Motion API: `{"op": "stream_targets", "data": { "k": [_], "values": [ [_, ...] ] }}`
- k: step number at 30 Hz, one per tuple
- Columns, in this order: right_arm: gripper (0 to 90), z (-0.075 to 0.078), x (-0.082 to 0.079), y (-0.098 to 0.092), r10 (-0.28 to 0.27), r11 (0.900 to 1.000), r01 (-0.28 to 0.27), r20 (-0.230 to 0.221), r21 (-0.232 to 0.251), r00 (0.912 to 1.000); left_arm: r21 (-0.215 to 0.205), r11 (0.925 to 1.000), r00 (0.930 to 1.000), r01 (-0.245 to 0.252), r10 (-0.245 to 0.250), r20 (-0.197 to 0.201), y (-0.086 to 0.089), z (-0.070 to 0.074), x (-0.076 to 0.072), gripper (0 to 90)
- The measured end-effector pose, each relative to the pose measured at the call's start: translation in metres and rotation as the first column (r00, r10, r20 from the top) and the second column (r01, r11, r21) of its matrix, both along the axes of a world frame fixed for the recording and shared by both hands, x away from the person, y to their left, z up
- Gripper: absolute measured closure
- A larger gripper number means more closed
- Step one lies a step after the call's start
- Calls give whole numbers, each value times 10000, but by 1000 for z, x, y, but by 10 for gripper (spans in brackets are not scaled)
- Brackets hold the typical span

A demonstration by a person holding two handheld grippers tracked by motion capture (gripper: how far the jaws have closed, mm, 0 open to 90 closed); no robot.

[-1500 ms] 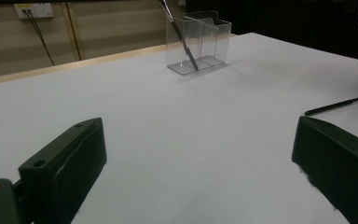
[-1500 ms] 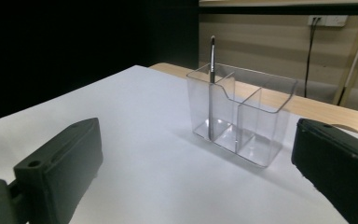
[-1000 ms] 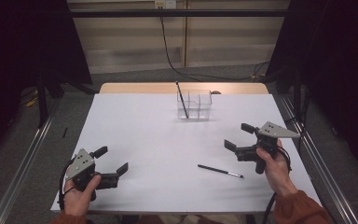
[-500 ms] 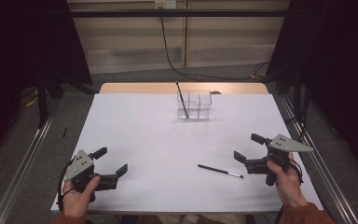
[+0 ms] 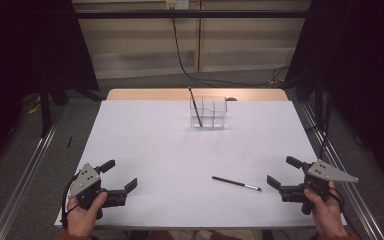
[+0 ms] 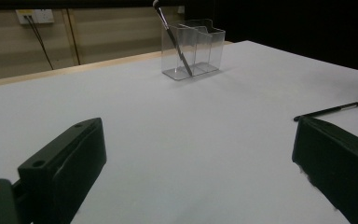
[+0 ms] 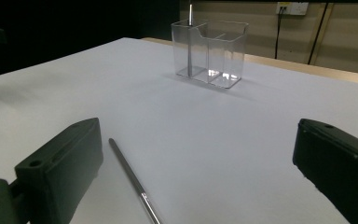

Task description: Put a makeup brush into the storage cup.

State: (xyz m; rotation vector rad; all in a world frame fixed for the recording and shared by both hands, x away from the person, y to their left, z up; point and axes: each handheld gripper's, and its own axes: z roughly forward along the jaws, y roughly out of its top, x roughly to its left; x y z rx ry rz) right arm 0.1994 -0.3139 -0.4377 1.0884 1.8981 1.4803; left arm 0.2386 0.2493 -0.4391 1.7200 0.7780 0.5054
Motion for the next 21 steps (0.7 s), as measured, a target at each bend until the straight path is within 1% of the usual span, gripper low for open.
{"op": "stream_targets", "data": {
  "k": [4,6,7,10,14,17,21],
  "values": [
    [8,1,-8,-6,-263,9996,261,210,74,9994,-27,10000,10000,-93,93,-14,2,0,-3,27],
    [7,1,-13,-9,-622,9981,622,342,24,9975,-80,9999,9999,-127,127,-18,4,0,-4,27],
    [7,1,-15,-10,-818,9966,815,398,93,9959,-115,9999,9999,-128,127,-20,4,0,-4,27],
    [4,1,-18,-11,-845,9962,837,371,230,9957,-143,9998,9999,-156,157,26,6,1,-5,27],
    [2,0,-17,-10,-789,9966,781,341,250,9963,-105,9999,9999,-136,136,26,5,1,-4,27],
    [0,1,-17,-9,-755,9964,741,346,407,9965,-62,9999,10000,-82,82,18,5,0,-4,27],
    [0,0,-13,-7,-564,9978,552,318,364,9979,-92,9998,9999,-156,156,-12,7,0,-3,27]
  ]
}}
